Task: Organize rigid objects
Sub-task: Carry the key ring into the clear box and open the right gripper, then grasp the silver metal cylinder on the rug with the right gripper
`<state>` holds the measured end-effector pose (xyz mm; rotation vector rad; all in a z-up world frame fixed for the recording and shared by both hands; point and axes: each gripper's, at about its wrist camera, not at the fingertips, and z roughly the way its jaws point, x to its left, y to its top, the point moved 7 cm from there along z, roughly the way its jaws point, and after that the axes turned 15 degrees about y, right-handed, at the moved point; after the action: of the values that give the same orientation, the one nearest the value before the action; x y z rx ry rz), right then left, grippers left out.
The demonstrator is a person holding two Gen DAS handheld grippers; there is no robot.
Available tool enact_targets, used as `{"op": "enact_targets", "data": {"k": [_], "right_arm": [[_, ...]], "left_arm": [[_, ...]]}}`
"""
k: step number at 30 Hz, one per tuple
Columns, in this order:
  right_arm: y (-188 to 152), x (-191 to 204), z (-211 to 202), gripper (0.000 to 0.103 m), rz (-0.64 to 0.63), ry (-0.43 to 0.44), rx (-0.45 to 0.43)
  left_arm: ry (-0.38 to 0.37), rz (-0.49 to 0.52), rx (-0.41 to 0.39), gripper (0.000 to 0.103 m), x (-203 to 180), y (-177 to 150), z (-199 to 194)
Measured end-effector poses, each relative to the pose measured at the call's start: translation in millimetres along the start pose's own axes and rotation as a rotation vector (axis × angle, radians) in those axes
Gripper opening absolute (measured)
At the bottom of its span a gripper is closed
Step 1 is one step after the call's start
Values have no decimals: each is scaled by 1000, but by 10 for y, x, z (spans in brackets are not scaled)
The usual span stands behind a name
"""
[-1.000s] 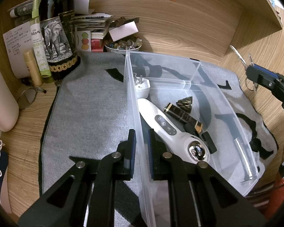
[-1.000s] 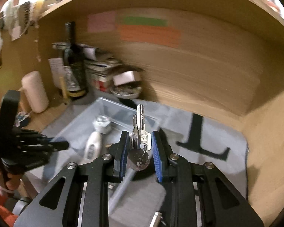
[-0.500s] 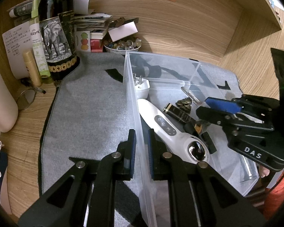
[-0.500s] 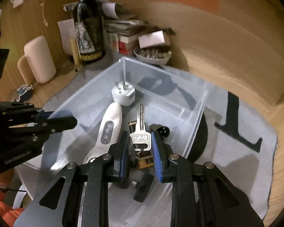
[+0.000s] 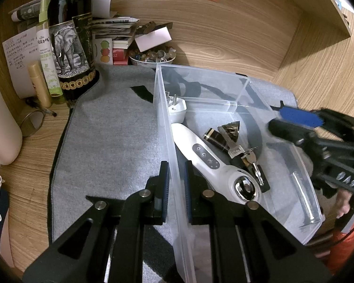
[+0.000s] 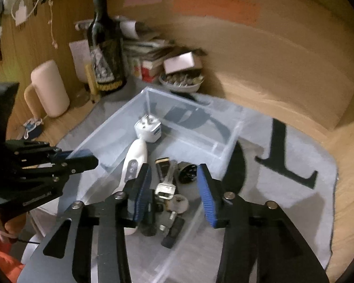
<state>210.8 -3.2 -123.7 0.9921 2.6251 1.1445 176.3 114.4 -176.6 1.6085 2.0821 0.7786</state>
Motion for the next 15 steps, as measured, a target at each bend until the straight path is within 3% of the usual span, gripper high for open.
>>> {"op": "enact_targets", "data": {"k": [9, 15], "right_arm": [[-130, -436, -663, 52, 65, -172, -80], [-444, -699, -839, 53, 148, -254, -57]], "left_arm": [[-1, 0, 1, 11, -1, 2, 0], [1, 2, -1, 11, 3, -1, 1]]}}
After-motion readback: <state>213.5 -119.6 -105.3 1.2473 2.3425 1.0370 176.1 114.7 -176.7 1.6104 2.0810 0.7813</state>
